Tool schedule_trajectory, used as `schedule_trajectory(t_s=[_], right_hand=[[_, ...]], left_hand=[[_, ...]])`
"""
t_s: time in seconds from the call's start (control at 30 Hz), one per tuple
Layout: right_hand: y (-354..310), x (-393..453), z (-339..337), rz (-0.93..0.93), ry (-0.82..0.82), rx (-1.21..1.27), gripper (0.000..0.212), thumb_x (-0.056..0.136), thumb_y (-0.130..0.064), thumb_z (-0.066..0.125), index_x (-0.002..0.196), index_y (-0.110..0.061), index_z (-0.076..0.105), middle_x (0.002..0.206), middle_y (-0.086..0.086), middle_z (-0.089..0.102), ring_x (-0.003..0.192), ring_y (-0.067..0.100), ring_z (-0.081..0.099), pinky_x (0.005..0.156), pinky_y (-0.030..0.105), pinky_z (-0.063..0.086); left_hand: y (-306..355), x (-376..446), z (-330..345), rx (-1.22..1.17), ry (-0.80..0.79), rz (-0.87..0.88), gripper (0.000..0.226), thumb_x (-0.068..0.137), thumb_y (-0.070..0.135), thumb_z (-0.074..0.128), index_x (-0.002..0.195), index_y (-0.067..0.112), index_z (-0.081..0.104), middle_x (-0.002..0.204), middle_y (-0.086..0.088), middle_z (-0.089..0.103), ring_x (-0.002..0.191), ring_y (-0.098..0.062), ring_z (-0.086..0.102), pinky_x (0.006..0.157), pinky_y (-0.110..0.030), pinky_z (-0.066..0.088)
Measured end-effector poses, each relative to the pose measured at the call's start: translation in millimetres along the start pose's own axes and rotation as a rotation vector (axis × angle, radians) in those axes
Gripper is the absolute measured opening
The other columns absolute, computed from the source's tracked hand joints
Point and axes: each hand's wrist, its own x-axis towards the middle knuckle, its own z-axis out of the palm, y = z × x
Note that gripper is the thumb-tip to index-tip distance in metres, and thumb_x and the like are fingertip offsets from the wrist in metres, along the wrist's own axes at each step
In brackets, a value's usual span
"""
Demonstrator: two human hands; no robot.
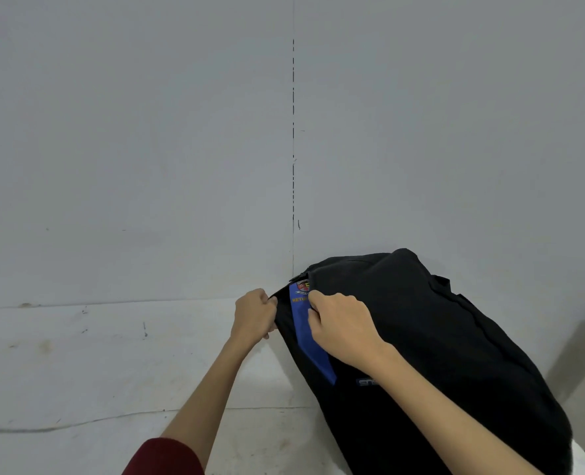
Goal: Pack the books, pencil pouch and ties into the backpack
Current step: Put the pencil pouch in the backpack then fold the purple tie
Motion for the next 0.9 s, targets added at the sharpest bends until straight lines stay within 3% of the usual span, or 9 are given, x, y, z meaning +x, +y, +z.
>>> schedule_trajectory(t_s=[0.2,0.4,0.47,0.6,0.77,0.9], right_hand=[[-40,-5,7,-0.014,0.007,0.042,0.015,0.099,-0.024,0.035,0.086,-0.016,0.037,0.077,0.002,0.051,0.065,0.023,0.039,0.047,0.021,0.018],[-114,0,10,-0.024,-0.005,0.224,0.021,0.096,-0.024,0.045,0.078,-0.014,0.041,0.063,-0.006,0.043,0.061,0.016,0.043,0.053,0.024,0.029],[-147,2,12,-0.017,-0.011,0.323,0.023,0.094,-0.023,0.049,0.074,-0.013,0.043,0.061,-0.006,0.044,0.058,0.013,0.041,0.054,0.021,0.031],[-224,7,12,-0.040,0.006,0.467,0.025,0.091,-0.023,0.053,0.070,-0.014,0.045,0.057,-0.008,0.044,0.060,0.013,0.041,0.059,0.029,0.033],[-300,6,14,-0.115,-0.039,0.478,0.027,0.091,-0.029,0.054,0.068,-0.018,0.043,0.059,-0.008,0.044,0.068,0.018,0.044,0.062,0.029,0.032],[-333,5,22,-0.150,-0.105,0.443,0.032,0.089,-0.032,0.055,0.064,-0.022,0.039,0.064,-0.008,0.048,0.070,0.018,0.047,0.061,0.029,0.033]], left_hand=[[-23,-9,-41,-0.017,-0.060,0.030,0.030,0.094,0.011,0.048,0.066,0.008,0.039,0.055,-0.012,0.055,0.026,-0.003,0.044,0.033,-0.016,0.036],[-64,-21,-115,-0.028,-0.071,0.032,0.028,0.093,0.011,0.050,0.066,0.006,0.042,0.051,-0.012,0.057,0.027,-0.004,0.044,0.033,-0.016,0.036],[-84,-25,-148,-0.026,-0.046,0.020,0.029,0.092,0.010,0.051,0.065,0.005,0.043,0.049,-0.011,0.056,0.027,-0.005,0.044,0.032,-0.017,0.036],[-124,-32,-223,0.035,0.039,0.000,0.031,0.089,0.010,0.054,0.059,0.006,0.045,0.048,-0.012,0.057,0.037,-0.018,0.049,0.032,-0.018,0.037],[-161,-41,-297,0.104,0.098,-0.041,0.026,0.088,0.015,0.055,0.065,0.005,0.049,0.049,-0.011,0.057,0.038,-0.019,0.049,0.035,-0.020,0.037],[-172,-55,-311,0.216,0.097,-0.007,0.027,0.087,0.025,0.058,0.066,0.011,0.046,0.055,-0.005,0.057,0.045,-0.020,0.052,0.045,-0.023,0.040]])
